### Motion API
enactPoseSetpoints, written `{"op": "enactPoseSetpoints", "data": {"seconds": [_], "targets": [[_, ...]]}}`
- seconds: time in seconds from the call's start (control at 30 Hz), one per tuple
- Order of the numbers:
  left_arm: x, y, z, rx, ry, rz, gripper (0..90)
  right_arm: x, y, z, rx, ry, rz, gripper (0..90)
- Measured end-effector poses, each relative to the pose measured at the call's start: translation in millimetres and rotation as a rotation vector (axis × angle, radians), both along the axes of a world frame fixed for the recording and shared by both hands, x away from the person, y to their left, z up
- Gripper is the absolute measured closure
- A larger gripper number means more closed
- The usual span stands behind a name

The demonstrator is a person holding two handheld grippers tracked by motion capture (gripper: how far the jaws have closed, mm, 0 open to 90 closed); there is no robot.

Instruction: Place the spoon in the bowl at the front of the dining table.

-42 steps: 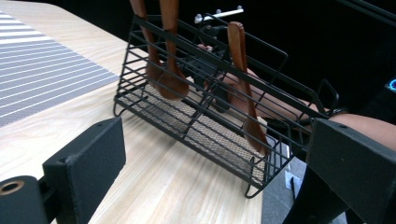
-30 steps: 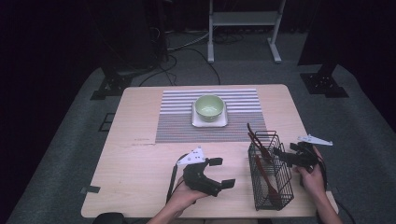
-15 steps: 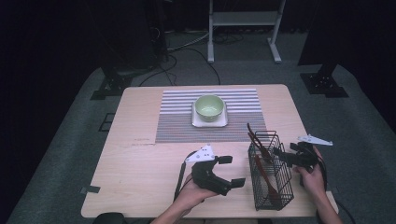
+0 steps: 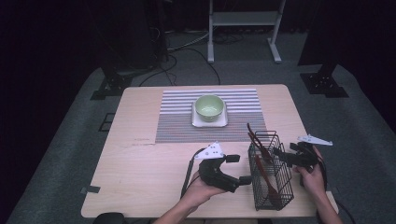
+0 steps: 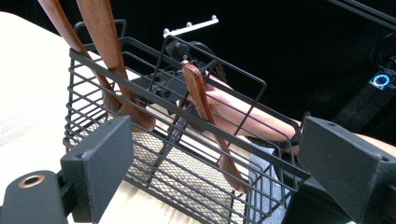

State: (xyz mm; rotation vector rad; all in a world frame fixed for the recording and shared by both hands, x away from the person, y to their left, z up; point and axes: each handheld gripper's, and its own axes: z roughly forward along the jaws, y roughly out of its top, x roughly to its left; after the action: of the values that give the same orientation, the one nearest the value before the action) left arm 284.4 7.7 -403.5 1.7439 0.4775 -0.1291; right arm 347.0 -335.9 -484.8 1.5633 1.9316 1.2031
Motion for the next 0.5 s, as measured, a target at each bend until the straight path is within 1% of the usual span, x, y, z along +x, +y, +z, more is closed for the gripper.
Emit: {"op": "enactPoseSetpoints", "data": {"seconds": [0.1,0.13,0.2,0.37,0.47,0.5], "targets": [[0.9,-2.2,0.7,-0.002,0.008,-0.004,10.0,0.0,-0.2,0.0,0.002,0.000,0.000,13.4],[1.0,-3.4,1.1,-0.007,0.013,-0.007,12.5,0.0,-0.2,0.0,0.003,0.001,-0.001,13.4],[1.0,-6.1,2.9,-0.006,0.010,-0.014,12.9,0.1,-0.3,0.0,0.002,0.001,0.000,13.4],[2.3,-10.6,6.5,0.007,-0.005,-0.011,13.9,0.1,-0.1,0.0,0.000,0.000,0.001,13.4],[3.9,-13.2,7.0,0.013,-0.001,-0.017,14.0,0.1,-0.1,0.0,0.000,0.000,0.001,13.4],[4.2,-13.9,7.1,0.016,-0.007,-0.025,16.9,0.1,-0.2,0.0,0.000,0.001,0.001,13.4]]}}
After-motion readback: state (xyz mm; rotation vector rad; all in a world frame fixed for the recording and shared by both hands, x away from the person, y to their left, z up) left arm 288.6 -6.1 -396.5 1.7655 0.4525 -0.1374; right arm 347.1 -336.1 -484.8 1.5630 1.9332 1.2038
